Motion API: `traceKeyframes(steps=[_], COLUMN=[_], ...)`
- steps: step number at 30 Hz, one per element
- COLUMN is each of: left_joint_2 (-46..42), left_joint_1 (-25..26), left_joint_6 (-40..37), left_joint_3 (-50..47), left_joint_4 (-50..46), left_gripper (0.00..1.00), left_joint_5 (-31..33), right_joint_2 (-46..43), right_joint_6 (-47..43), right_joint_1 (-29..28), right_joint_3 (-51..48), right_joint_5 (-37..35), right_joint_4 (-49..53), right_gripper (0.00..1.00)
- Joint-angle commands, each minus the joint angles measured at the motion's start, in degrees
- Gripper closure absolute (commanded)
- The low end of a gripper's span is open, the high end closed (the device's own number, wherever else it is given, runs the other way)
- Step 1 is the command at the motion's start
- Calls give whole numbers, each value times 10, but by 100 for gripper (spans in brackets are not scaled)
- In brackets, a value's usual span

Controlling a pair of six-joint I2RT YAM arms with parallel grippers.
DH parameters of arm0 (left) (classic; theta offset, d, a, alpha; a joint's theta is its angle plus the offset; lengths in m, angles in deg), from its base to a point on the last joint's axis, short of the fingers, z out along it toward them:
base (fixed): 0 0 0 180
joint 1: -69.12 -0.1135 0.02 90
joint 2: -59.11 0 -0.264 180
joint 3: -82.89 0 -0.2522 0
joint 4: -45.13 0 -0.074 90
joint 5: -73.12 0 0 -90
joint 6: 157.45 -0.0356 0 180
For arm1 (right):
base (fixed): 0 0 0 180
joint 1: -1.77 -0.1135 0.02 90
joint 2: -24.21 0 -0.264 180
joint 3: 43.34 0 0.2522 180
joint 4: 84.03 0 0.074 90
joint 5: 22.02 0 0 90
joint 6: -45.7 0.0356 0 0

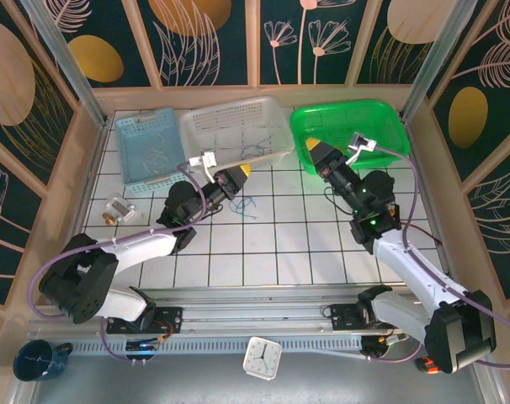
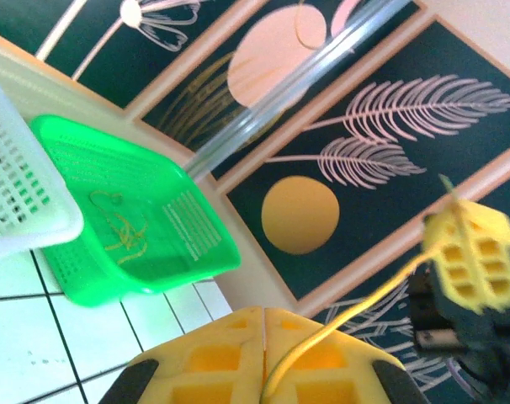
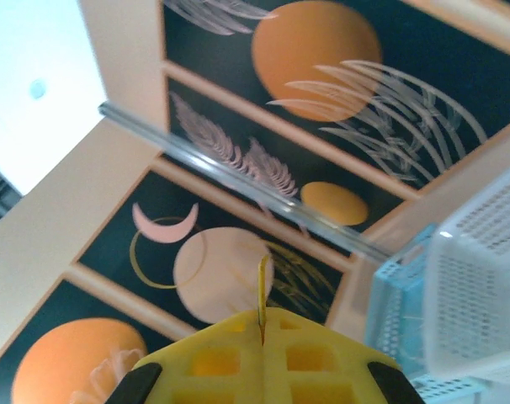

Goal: Untangle the cables

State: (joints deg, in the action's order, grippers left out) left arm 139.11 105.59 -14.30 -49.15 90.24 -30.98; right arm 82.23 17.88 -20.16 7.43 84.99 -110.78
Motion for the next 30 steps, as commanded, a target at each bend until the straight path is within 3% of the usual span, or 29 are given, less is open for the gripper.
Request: traceKeyframes(steps=[1,7,9,12,14,26,30], left_joint_2=[-24,-25,-22,-21,-23,-58,-76], left_joint_1=[-5,-6,-6,-6,-5,-6,-6], left_joint_6=[-27,-36,-39,-46,-53,-90,-99], left_joint_3=[-17,-14,-8,-4,-4,-23,-29], left_joint_4=[-26,-34,-36,-45,-54,-123,-150], left_gripper=[100,99,85,55,43,2,1], left_joint_5=[-8,-22,-26,-22,-18,5,18], right_joint_2=[-17,15,27,45,59,236,310], right_joint_6=[-17,-20,-33,-57,-78,-144,-162], right_joint_1=[40,54,55,68,82,183,195], right_joint_3=[0,6,15,29,41,136,183], right_joint_5=[-34,-28,-30,-41,-49,-55,-55], right_joint_4=[-19,-42,-36,-28,-22,-43,-41], right_gripper=[100,100,100,100,100,100,100])
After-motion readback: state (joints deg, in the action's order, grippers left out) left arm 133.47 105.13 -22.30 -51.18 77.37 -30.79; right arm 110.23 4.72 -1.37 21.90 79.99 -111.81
